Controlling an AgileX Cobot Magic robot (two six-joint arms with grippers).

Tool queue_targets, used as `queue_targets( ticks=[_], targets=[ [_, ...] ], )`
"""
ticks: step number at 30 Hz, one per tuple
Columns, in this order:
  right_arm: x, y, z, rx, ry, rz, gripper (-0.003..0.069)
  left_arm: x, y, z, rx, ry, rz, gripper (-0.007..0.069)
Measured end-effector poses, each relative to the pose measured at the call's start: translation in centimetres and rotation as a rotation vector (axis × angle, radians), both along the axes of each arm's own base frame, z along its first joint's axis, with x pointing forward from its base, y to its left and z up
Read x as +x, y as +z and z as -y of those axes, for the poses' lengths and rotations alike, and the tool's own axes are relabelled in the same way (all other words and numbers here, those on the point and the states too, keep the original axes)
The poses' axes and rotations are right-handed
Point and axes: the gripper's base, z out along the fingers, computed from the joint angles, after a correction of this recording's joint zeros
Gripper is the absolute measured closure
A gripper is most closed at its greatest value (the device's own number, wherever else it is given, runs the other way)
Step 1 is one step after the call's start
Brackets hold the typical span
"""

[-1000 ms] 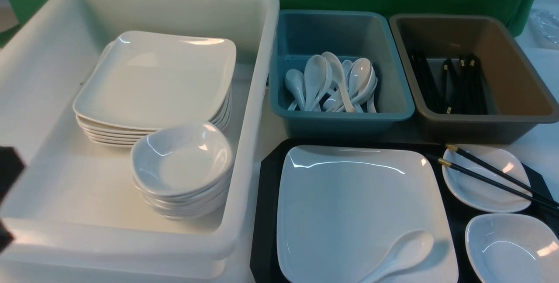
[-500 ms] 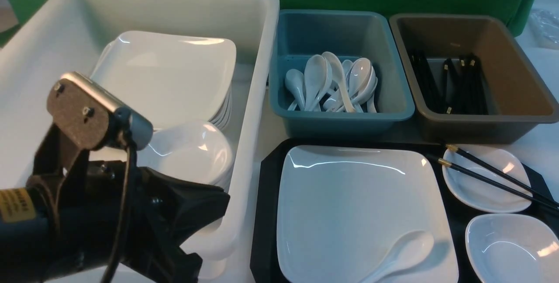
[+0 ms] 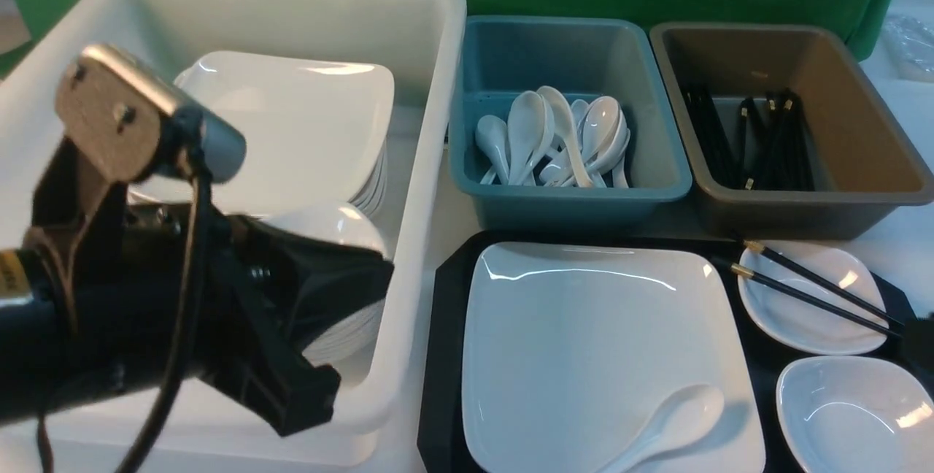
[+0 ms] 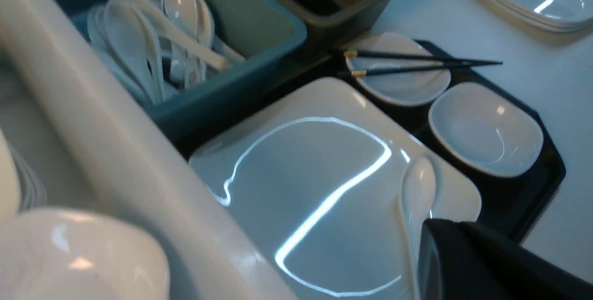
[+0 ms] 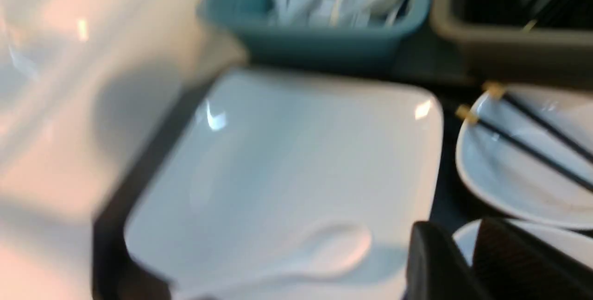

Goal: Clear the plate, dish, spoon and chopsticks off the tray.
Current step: Use the right arm to grab a pair of chopsticks from the plate

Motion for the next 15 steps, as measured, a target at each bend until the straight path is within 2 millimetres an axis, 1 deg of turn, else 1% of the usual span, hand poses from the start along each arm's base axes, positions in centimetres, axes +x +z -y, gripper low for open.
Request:
queue_targets(
  ticks=[1,2,3,6,7,8,11,13,15],
  targets=[
    [1.3,0.3,-0.2,-0.038,0.030,-0.049,0.0484,-0.1,0.5,0.0,-0.002,-0.005,0.014,0.0604],
    [3.6,0.5,-0.7,-0.094,0.081,-0.123,0.0482,-0.3,1.2,-0.2,-0.005,-0.014,0.033,0.0604],
    [5.0,0.8,-0.9,-0.124,0.109,-0.152,0.0482,-0.5,1.6,-0.3,-0.004,-0.021,0.052,0.0604],
    [9.6,-0.2,-1.6,-0.204,0.187,-0.274,0.0482,-1.8,2.5,-1.2,0.008,-0.037,0.105,0.0604],
    [9.7,0.1,-1.6,-0.208,0.188,-0.265,0.0482,-1.8,2.5,-1.2,0.008,-0.037,0.105,0.0604],
    [11.9,-0.6,-1.6,-0.245,0.205,-0.311,0.0480,-2.8,2.9,-1.9,0.014,-0.046,0.128,0.0604],
    [14.7,-1.1,-0.9,-0.330,0.209,-0.350,0.0454,-4.5,3.4,-3.0,0.009,-0.059,0.150,0.0604],
    [16.3,-1.8,-0.1,-0.374,0.206,-0.392,0.0405,-5.6,3.7,-3.7,0.007,-0.071,0.166,0.0604],
    [17.5,-2.5,0.8,-0.394,0.207,-0.430,0.0330,-6.4,3.9,-4.2,-0.002,-0.075,0.183,0.0604]
  ],
)
